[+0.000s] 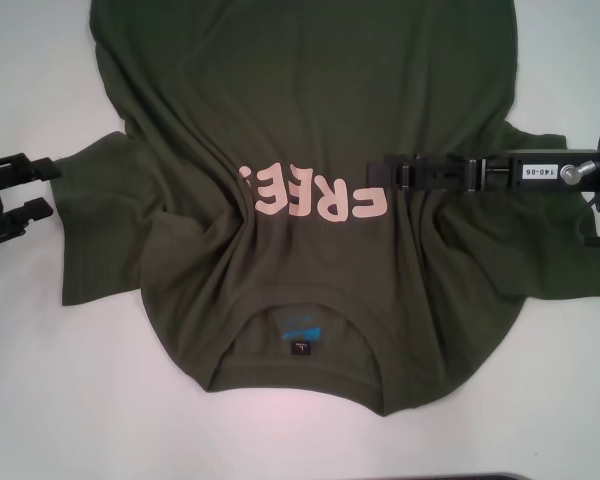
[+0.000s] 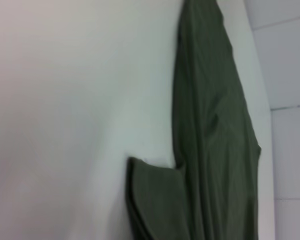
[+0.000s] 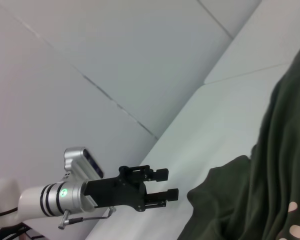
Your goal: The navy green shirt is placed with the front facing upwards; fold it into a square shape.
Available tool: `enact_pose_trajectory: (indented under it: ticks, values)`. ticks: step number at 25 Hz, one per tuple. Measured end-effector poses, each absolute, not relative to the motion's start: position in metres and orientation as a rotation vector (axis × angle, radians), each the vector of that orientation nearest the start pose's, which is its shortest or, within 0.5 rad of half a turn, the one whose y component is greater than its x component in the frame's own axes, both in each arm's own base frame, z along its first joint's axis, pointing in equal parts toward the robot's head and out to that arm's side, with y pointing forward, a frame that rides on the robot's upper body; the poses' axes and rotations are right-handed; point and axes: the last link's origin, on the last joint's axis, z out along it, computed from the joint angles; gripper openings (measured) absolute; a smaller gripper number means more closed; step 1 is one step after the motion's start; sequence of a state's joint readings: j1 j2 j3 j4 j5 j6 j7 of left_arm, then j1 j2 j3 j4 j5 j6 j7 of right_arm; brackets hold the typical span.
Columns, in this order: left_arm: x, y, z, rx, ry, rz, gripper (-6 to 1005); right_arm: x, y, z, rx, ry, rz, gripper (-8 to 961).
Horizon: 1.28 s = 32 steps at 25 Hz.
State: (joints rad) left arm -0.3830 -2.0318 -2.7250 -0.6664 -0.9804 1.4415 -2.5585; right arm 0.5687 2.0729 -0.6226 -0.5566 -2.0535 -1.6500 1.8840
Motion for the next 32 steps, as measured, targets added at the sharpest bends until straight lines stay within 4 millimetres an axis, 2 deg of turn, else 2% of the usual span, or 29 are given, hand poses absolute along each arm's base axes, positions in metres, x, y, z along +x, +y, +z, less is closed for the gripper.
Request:
enact_pose_trajectory:
  ticks: [32]
  values:
    - [-0.366, 0.308, 0.036, 1.880, 2.746, 0.926, 596, 0.256, 0.320, -0.010, -2.650, 1.439, 0.873, 915]
